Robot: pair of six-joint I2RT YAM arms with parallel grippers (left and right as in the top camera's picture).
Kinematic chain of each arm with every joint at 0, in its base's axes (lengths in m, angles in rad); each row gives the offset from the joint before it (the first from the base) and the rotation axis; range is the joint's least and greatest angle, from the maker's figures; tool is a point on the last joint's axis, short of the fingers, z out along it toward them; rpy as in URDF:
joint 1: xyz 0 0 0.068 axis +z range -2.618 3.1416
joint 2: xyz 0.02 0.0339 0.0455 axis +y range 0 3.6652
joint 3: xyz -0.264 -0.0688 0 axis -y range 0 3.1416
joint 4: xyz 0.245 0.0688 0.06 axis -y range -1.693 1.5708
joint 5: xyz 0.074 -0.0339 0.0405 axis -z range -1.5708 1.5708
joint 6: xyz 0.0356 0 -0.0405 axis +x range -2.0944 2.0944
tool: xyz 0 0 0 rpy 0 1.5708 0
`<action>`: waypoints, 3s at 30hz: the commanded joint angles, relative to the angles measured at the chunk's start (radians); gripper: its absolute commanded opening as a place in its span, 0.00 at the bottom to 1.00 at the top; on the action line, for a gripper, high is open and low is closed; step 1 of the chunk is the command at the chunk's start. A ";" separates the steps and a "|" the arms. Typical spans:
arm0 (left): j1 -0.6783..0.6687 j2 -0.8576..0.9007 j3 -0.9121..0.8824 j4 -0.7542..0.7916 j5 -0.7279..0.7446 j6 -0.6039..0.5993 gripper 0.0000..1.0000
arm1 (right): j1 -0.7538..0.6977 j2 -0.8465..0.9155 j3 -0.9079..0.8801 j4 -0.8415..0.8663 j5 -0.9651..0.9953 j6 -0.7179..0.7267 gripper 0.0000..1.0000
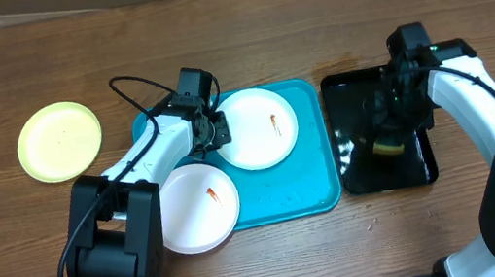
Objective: Clean dirty plates on tray and stack at the side
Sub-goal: 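Rinse the sponge in the black tray water with right gripper, then bring sponge to the held white plate with right gripper, then scrub the upper white plate with the sponge in right gripper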
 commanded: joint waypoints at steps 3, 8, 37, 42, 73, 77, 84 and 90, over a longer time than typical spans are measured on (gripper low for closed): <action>-0.001 0.015 -0.006 -0.003 0.034 0.058 0.04 | 0.005 -0.031 0.045 -0.014 0.008 -0.003 0.04; -0.001 0.015 -0.006 -0.003 0.036 0.058 0.04 | 0.006 -0.031 0.045 -0.020 -0.040 0.001 0.04; -0.033 0.022 -0.006 0.023 0.035 0.058 0.04 | 0.041 -0.031 0.045 -0.006 0.050 0.001 0.04; -0.034 0.022 -0.006 0.023 0.035 0.058 0.04 | 0.041 -0.031 0.087 -0.058 0.050 0.001 0.04; -0.034 0.021 -0.006 0.024 0.035 0.058 0.04 | 0.502 0.089 0.065 0.485 0.216 -0.045 0.04; -0.034 0.021 -0.006 0.025 0.035 0.058 0.04 | 0.507 0.132 0.064 0.503 0.223 -0.045 0.04; -0.034 0.021 -0.006 0.026 0.035 0.058 0.04 | 0.507 0.158 0.064 0.500 0.222 -0.045 0.09; -0.034 0.021 -0.006 0.027 0.035 0.058 0.04 | 0.507 0.175 0.064 0.496 0.223 -0.045 0.45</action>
